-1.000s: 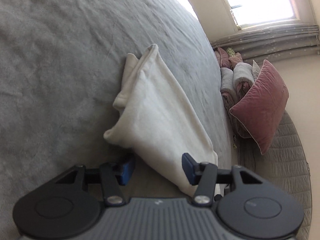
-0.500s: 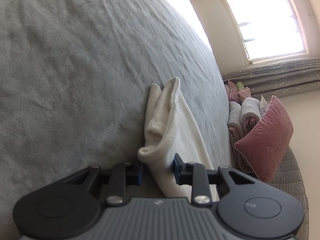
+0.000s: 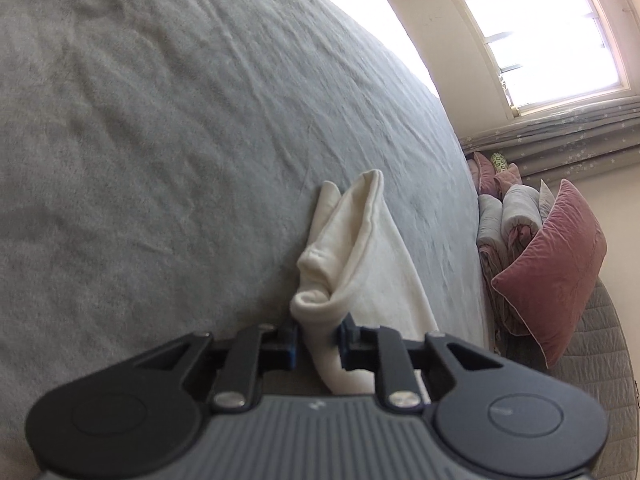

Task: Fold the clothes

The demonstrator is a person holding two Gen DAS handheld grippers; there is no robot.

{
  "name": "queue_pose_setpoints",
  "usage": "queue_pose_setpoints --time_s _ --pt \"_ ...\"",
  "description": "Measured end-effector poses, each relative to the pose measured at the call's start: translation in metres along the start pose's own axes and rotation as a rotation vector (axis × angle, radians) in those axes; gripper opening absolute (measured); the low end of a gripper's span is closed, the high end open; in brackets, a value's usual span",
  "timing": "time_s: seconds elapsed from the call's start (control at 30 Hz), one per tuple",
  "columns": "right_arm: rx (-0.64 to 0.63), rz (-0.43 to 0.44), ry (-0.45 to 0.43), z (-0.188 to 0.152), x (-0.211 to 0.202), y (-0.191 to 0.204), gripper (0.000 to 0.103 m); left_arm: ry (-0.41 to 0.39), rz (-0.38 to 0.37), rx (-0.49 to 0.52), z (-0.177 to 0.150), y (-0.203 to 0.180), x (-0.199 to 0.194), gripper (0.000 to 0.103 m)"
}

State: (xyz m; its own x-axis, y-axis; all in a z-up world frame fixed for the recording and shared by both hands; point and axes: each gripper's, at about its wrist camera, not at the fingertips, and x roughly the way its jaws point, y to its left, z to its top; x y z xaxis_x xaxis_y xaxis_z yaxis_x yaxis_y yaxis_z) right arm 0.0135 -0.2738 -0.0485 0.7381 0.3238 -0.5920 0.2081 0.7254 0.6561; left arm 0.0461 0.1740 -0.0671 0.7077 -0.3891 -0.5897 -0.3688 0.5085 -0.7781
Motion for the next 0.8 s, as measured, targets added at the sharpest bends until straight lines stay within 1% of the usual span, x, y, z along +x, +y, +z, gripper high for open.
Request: queue_pose_setpoints --time_s 0.03,0.07,0.1,0.17,0.2,0.23,0.3,0.37,0.4,0.47,0.53,0.6,0.7,0.77,0.8 --pt "0.027 0.015 0.011 0.001 0.003 -0.011 0.028 0.002 -0.003 -0.001 0.001 0.001 0.0 0.023" --pt "0.051 0.029 0.019 0.002 0.003 -0.018 0.029 0.0 0.0 0.016 0.002 -0.002 -0.002 0.025" --pt "0.07 0.044 0.023 0.004 0.001 -0.021 0.031 -0.003 0.003 0.032 0.003 -0.004 -0.005 0.025" --pt "0.053 0.04 0.002 0.009 -0.005 -0.02 0.044 -0.055 0.006 0.097 0.008 -0.013 -0.016 0.034" --pt "0.033 0.031 -0.017 0.011 -0.008 -0.018 0.048 -0.095 0.003 0.13 0.012 -0.018 -0.023 0.036" --pt "0.012 0.026 -0.037 0.013 -0.011 -0.016 0.054 -0.131 -0.008 0.159 0.016 -0.023 -0.028 0.038" --pt "-0.04 0.011 -0.076 0.016 -0.014 -0.009 0.054 -0.181 -0.024 0.23 0.022 -0.032 -0.037 0.04" --pt "-0.124 -0.017 -0.11 0.013 -0.01 0.003 0.054 -0.217 -0.026 0.311 0.021 -0.044 -0.039 0.041" --pt "-0.166 -0.031 -0.126 0.011 -0.008 0.009 0.055 -0.236 -0.024 0.367 0.019 -0.05 -0.039 0.041" --pt "-0.25 -0.059 -0.16 0.008 -0.004 0.022 0.054 -0.253 -0.014 0.463 0.012 -0.064 -0.029 0.042" --pt "-0.352 -0.073 -0.199 0.004 0.004 0.037 0.054 -0.265 0.0 0.553 0.001 -0.07 -0.022 0.042" --pt "-0.495 -0.076 -0.237 -0.002 0.015 0.057 0.055 -0.259 0.01 0.649 -0.008 -0.079 -0.007 0.043" --pt "-0.674 -0.076 -0.243 -0.012 0.036 0.084 0.055 -0.265 0.042 0.802 -0.024 -0.099 0.017 0.043" --pt "-0.768 -0.066 -0.228 -0.019 0.052 0.1 0.055 -0.246 0.047 0.868 -0.032 -0.109 0.031 0.041" --pt "-0.81 -0.059 -0.216 -0.023 0.059 0.108 0.055 -0.223 0.05 0.892 -0.035 -0.113 0.038 0.041"
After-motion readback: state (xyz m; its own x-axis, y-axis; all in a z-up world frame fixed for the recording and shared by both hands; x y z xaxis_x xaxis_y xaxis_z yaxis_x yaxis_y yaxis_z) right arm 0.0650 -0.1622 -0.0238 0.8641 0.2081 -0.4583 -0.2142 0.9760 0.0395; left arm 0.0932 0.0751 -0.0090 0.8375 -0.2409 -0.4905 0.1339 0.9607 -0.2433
